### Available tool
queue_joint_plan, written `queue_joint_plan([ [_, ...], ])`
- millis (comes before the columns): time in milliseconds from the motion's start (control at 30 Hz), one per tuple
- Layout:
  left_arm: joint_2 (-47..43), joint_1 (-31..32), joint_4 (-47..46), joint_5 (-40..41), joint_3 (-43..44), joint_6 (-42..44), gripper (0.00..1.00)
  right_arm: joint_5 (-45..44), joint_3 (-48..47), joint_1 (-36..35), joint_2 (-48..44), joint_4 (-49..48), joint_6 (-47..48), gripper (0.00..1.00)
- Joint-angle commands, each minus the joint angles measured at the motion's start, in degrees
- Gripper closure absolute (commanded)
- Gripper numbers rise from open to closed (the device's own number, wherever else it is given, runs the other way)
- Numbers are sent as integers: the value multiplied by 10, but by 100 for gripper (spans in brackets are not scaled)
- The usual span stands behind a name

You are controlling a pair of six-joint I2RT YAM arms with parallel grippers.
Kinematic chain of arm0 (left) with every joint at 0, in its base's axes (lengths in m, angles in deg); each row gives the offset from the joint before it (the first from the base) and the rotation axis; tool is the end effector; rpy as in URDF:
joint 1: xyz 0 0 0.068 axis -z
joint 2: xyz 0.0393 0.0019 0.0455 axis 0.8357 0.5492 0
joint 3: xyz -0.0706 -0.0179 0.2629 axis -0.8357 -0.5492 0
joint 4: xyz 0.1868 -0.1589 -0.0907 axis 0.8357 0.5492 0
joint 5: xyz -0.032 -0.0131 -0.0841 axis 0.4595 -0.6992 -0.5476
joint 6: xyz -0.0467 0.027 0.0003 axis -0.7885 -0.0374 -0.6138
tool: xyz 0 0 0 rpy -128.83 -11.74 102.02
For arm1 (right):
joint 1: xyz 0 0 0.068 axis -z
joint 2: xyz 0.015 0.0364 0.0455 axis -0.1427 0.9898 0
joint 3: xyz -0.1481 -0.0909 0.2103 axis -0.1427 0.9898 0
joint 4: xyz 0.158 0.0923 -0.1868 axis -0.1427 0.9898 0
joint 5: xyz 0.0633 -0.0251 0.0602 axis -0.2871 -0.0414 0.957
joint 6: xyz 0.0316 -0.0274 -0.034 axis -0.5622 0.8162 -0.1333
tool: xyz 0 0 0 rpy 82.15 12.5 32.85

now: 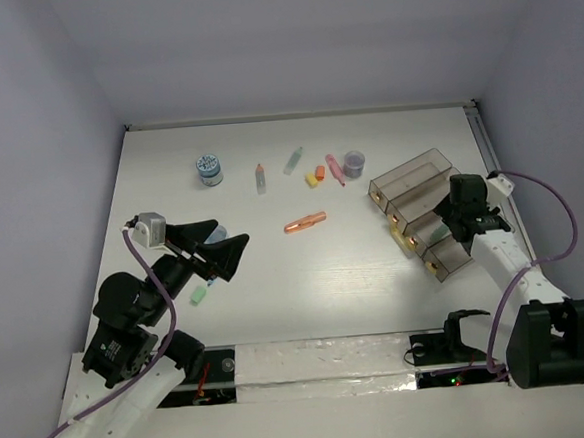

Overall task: Sort the stationery into containers
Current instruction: Place the pen in the storage box, then pick up the pen from the center of the board.

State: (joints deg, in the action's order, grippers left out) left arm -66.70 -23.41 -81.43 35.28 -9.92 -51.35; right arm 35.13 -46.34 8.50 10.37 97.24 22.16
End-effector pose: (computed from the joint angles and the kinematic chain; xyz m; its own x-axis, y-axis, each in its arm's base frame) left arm 0.0639 -0.0476 0.3712 -0.0470 -0.4203 -0.9062 0.6832 0.6483 -0.3362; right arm 0.2232 -0.0176 0.2236 -0.3191 0.5737 -0.7543 0.7069 0.6742 0.2138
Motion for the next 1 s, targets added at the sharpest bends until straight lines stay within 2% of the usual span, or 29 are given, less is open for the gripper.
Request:
queue_joint_plan([
  [0,-1,-2,-30,-9,-3,5,5,-2,-12,3,-25,-7,10,31],
  [133,10,-2,-27,-2,-2,5,5,55,-16,3,-57,-33,57,27],
  [200,16,-2,-25,0,-3,5,5,152,-14,3,-69,-77,99,27],
  [233,19,-8,-25,1,-2,5,5,200,-18,-5,-66,-92,116,31],
  [267,27,-8,-25,1,-2,5,6,292,-24,-19,-57,-105,130,38],
  [300,30,-14,-25,2,-2,6,6,319,-34,-43,-46,-118,159,57],
  [333,39,-22,-26,3,-2,6,8,334,-62,-76,-14,-121,181,63],
  [367,44,-27,-25,4,-3,6,10,331,-81,-156,6,-113,205,71],
  [433,52,-39,-28,5,-4,7,13,339,-121,-227,60,-102,286,72],
  [467,60,-52,-29,2,-3,7,19,372,-162,-284,120,-87,311,71],
  [533,68,-67,-32,-2,-3,9,26,381,-200,-328,181,-73,386,68],
  [567,73,-83,-32,-4,-3,9,33,377,-218,-340,238,-70,407,66],
  [633,74,-95,-36,-2,-5,10,43,376,-280,-360,292,-43,451,50],
  [667,75,-95,-36,0,-5,10,49,380,-298,-360,312,-31,463,32],
  [767,75,-102,-34,15,-6,9,53,378,-345,-366,367,-32,524,13],
  [967,81,-107,-30,37,-3,13,52,373,-458,-366,471,56,611,8],
])
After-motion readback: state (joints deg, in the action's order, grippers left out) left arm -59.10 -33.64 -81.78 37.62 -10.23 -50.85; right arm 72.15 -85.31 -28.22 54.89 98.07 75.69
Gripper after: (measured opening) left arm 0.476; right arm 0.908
